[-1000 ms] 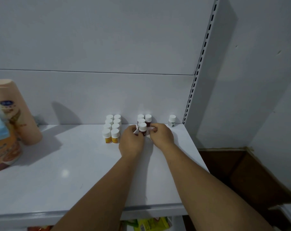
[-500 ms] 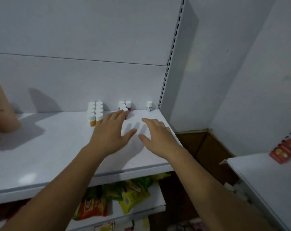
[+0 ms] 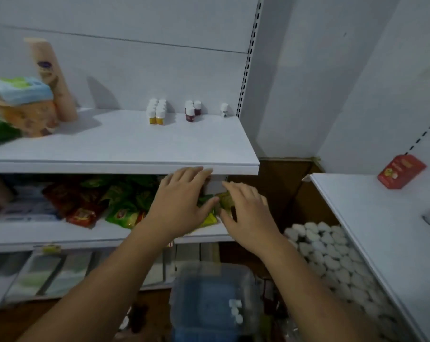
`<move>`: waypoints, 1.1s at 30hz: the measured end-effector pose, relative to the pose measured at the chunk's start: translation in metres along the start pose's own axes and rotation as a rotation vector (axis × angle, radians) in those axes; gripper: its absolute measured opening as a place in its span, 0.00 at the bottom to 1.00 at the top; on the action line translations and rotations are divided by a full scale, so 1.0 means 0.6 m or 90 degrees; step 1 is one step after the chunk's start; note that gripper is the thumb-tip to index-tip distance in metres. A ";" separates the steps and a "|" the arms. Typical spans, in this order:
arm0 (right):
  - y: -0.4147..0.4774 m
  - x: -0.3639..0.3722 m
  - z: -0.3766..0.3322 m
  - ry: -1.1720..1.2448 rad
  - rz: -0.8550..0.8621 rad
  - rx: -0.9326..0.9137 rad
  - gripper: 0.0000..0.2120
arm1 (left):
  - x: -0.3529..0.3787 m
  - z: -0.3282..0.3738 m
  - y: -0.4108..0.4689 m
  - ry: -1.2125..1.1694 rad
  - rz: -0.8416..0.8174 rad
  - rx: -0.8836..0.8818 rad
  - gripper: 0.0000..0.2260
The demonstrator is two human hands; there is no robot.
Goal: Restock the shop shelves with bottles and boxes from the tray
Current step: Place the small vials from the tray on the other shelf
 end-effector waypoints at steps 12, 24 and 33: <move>-0.223 0.120 0.126 0.019 -0.150 0.098 0.31 | 0.140 0.106 -0.212 -0.010 -0.173 -0.049 0.33; -0.248 0.447 0.286 0.124 -0.352 0.414 0.29 | 0.526 0.046 -0.255 -0.197 -0.471 -0.071 0.33; -0.222 0.745 0.425 -0.055 -0.507 0.460 0.20 | 0.913 0.012 -0.247 -0.303 -0.605 -0.051 0.28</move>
Point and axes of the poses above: each hand's wrist, its own y-axis towards the middle knuckle, its own x-axis out of the palm, z = x × y, the point moved 2 cm from there along y, towards the middle knuckle, and after that the axes turned 9 degrees about x, right-handed, at the moved point
